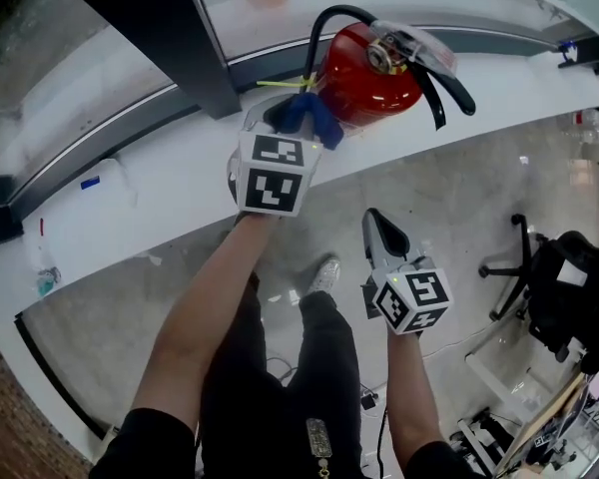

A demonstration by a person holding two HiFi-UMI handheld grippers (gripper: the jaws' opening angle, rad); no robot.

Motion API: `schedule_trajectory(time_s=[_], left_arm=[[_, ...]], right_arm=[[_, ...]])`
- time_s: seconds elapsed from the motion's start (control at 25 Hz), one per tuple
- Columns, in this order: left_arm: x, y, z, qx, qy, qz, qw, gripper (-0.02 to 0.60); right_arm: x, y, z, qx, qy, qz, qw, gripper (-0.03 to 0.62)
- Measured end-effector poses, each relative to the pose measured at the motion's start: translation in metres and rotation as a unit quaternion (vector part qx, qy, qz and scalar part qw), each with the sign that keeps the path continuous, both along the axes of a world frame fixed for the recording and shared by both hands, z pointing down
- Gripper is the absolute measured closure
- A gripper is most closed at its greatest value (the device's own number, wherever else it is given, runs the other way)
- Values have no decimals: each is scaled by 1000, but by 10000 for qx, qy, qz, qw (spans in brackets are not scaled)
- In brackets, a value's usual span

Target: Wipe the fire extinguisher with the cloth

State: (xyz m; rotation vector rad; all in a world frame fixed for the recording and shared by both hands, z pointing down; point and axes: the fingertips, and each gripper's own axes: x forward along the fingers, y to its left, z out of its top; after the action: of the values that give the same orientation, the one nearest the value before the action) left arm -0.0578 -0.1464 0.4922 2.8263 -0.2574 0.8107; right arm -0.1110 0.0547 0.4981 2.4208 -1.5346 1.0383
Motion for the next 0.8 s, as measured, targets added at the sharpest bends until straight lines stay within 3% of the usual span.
schedule_trajectory(time_s=[0.28,0.6,0.8], left_arm=[[32,-37,-7,241,231,415,9986,518],[58,-47,3,224,330,740,9965,520],[37,-37,38,49,-41,762,9971,519]], right_arm=[[6,-32,-5,60,157,263,9995,591],[9,-39,1,-5,177,529,9984,591],[2,-43,8,-17,117,474,9988,591]])
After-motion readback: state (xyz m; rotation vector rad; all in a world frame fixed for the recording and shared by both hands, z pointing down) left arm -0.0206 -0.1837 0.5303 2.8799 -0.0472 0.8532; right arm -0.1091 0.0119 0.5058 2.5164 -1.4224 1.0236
